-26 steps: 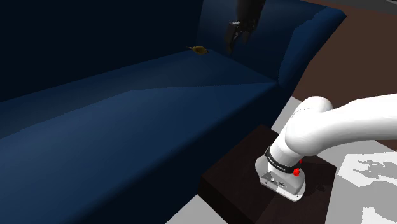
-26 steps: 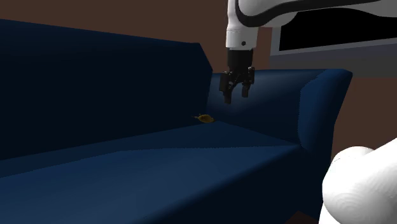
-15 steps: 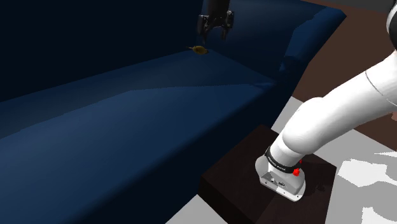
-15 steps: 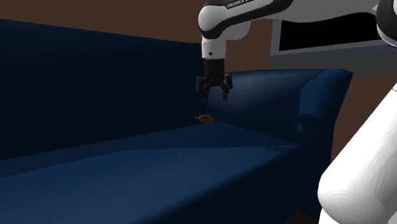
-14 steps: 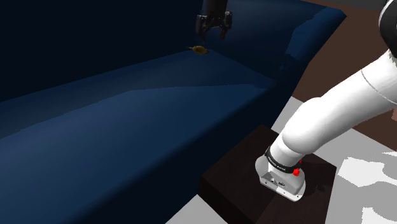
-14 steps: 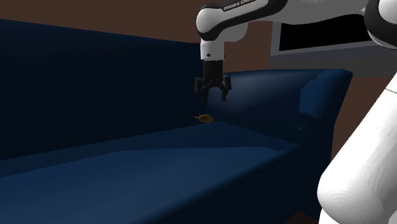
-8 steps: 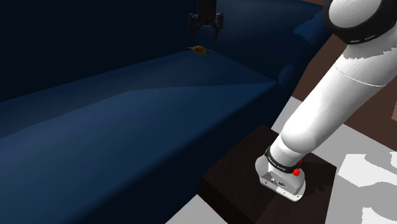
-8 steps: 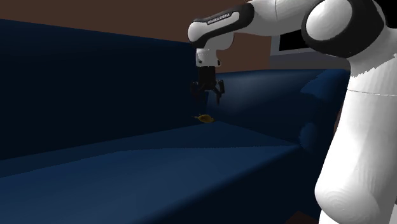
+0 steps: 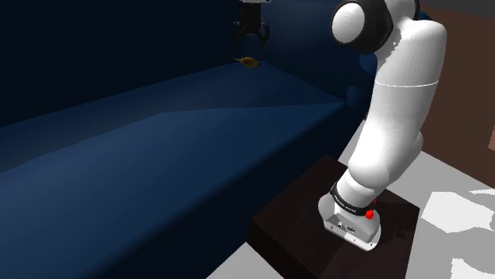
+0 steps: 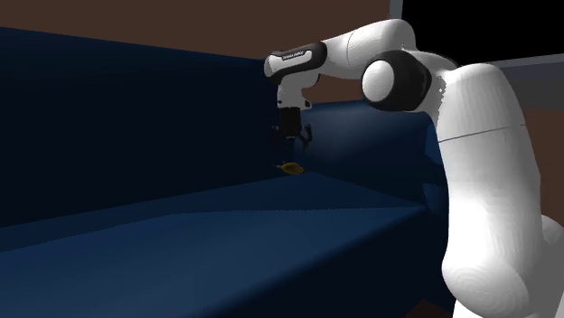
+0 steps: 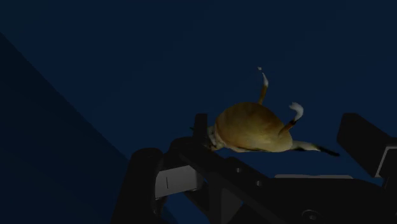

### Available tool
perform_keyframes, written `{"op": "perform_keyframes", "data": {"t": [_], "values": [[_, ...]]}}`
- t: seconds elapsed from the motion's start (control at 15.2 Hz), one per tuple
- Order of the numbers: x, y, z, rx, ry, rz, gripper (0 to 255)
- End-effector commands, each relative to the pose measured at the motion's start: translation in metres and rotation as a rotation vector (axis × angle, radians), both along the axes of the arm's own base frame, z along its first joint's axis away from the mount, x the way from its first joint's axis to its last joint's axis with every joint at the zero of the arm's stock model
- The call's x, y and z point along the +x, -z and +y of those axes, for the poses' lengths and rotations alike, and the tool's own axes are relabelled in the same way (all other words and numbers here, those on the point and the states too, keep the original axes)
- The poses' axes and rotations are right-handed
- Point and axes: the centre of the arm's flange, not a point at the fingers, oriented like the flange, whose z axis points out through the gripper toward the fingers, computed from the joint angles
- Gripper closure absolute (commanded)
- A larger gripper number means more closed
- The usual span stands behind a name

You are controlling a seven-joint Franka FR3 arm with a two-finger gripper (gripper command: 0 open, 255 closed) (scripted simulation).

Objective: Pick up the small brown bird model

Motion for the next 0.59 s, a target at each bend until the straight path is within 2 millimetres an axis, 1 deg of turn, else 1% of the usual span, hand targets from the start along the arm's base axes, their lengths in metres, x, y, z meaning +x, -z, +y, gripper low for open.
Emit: {"op": "perform_keyframes", "data": {"t": [0.0, 0.4, 0.46, 0.53], "values": [[0.009, 0.011, -0.014, 0.012, 0.041, 0.014, 0], [0.009, 0.043, -0.014, 0.012, 0.041, 0.014, 0], [0.009, 0.051, -0.014, 0.012, 0.041, 0.014, 0], [0.009, 0.051, -0.014, 0.012, 0.040, 0.014, 0]]}}
